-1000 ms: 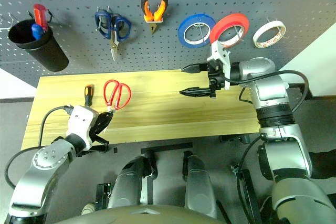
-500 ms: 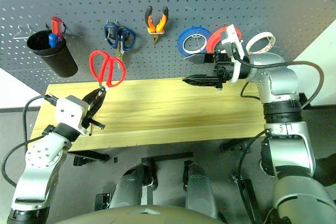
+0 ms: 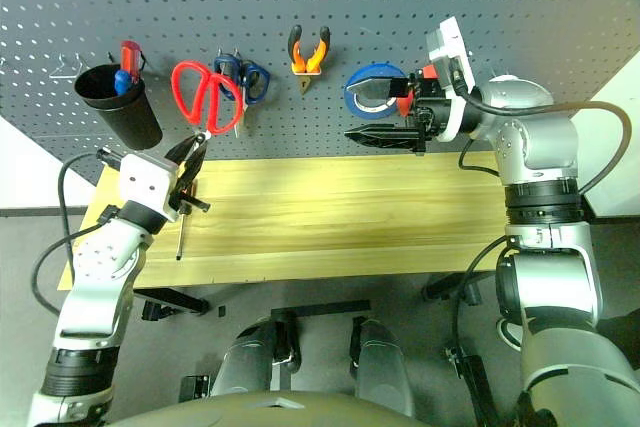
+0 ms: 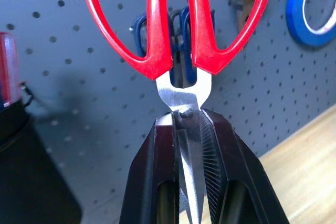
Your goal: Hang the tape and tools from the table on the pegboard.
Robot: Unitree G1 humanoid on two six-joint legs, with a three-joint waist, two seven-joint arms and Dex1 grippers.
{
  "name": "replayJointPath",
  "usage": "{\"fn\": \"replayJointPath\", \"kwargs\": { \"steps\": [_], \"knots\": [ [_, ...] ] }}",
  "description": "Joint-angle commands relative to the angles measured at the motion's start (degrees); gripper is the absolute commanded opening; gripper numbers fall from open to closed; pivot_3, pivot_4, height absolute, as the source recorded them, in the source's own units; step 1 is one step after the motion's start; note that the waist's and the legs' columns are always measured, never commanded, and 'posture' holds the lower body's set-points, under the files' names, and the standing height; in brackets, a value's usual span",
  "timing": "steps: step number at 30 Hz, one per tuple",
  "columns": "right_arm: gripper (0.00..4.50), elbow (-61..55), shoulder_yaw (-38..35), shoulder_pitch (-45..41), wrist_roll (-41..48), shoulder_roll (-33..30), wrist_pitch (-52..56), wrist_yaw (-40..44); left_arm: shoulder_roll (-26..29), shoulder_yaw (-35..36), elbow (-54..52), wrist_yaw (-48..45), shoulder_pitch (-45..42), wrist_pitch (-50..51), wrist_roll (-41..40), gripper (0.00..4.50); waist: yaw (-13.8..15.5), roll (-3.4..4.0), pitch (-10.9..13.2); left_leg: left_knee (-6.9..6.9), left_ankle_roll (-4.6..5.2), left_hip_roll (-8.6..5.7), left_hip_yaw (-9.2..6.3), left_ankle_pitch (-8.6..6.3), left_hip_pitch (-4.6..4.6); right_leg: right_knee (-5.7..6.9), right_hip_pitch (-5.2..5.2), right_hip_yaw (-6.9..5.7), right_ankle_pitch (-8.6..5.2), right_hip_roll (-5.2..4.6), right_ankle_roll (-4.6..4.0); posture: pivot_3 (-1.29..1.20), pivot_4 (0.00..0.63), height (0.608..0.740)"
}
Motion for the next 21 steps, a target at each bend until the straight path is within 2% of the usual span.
{"fn": "replayJointPath", "kwargs": {
  "steps": [1, 12, 21],
  "knots": [
    [4.5, -0.2, -1.6, -1.9, 0.4, -0.5, -1.5, -0.4, -0.3, -0.3, 1.5, 0.8, -3.1, -0.9, 0.6, 0.26, -0.1, 0.05, 0.0, 0.12, -0.01, 0.02, 0.0, 0.0, 0.0, 0.13, 0.02, 0.0, 0.0, 0.01, 0.0, -0.01, 0.087, 0.73],
    [4.5, -0.9, -1.4, -0.8, -0.3, -1.0, -2.7, -1.6, -5.2, -5.9, 10.5, 3.3, -10.7, -0.6, 4.0, 0.26, -0.2, 0.22, -0.4, 0.44, -0.1, 0.0, 0.01, 0.08, 0.04, 0.38, 0.17, -0.03, -0.01, 0.0, 0.04, -0.03, 0.081, 0.73],
    [4.5, -1.1, -1.2, -0.6, -0.7, -1.6, -3.1, -2.3, -8.3, -4.2, 15.0, 8.8, -13.6, 2.7, 4.3, 0.26, 0.0, 0.23, -0.5, 0.65, -0.02, -0.01, -0.04, 0.04, 0.14, 0.7, 0.21, 0.0, -0.06, -0.04, 0.09, -0.04, 0.077, 0.73]
  ]
}}
